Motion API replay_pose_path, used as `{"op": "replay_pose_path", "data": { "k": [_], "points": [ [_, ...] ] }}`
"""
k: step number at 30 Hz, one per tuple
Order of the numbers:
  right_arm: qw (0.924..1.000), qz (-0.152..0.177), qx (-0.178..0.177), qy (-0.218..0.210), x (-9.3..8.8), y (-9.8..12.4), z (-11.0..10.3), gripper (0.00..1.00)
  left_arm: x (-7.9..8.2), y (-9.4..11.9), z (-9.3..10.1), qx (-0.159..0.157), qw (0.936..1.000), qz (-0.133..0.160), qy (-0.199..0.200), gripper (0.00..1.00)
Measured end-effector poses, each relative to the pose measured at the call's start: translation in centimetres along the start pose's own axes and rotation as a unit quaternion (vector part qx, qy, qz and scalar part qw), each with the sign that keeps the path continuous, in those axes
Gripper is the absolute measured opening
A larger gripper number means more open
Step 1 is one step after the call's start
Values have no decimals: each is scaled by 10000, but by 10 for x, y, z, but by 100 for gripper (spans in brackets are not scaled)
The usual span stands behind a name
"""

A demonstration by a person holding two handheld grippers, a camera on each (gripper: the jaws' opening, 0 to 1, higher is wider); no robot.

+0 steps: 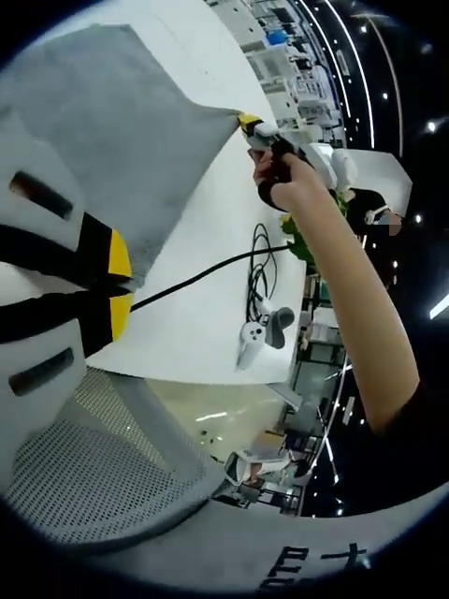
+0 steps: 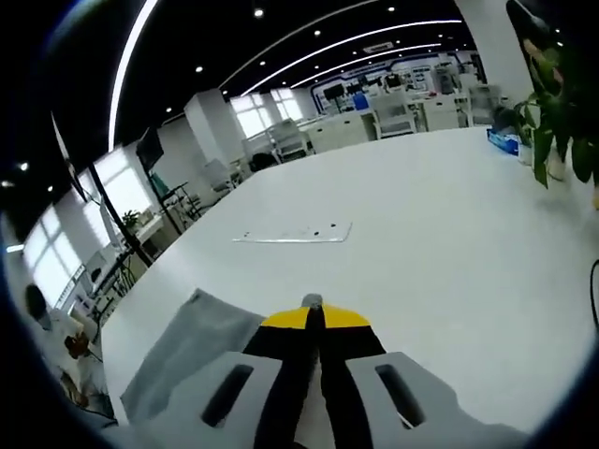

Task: Fold the towel on the table until its edges align and the towel forms a compact rectangular stack.

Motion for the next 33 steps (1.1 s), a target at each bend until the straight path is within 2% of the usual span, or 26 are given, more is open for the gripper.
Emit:
{"op": "replay_pose_path", "data": {
  "k": [8,15,22,28,33],
  "points": [
    [9999,55,92,-84,6,0,-15,0,-2,20,-11,311,9994,32,129,3],
    [9997,93,216,-73,13,-2,-38,0,-4,43,-21,713,9971,86,249,3],
    [9994,124,337,-10,20,-8,-62,0,-13,71,-32,1160,9921,123,452,3],
    [9988,144,451,88,25,-12,-83,0,-22,89,-39,1418,9881,86,590,3],
    [9985,149,522,119,27,-18,-99,0,-32,108,-49,1702,9822,73,793,3]
  ]
}}
Point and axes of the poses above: the point that each gripper's makers call its tool centre point, and the gripper's own axes: y roughly backward along the fingers, z roughly to its right, x roughly out of its top, the point moved 3 cm from there along y, roughly backward along the fingers, and after that the axes turned 2 degrees about -y, right-handed, at the moved point
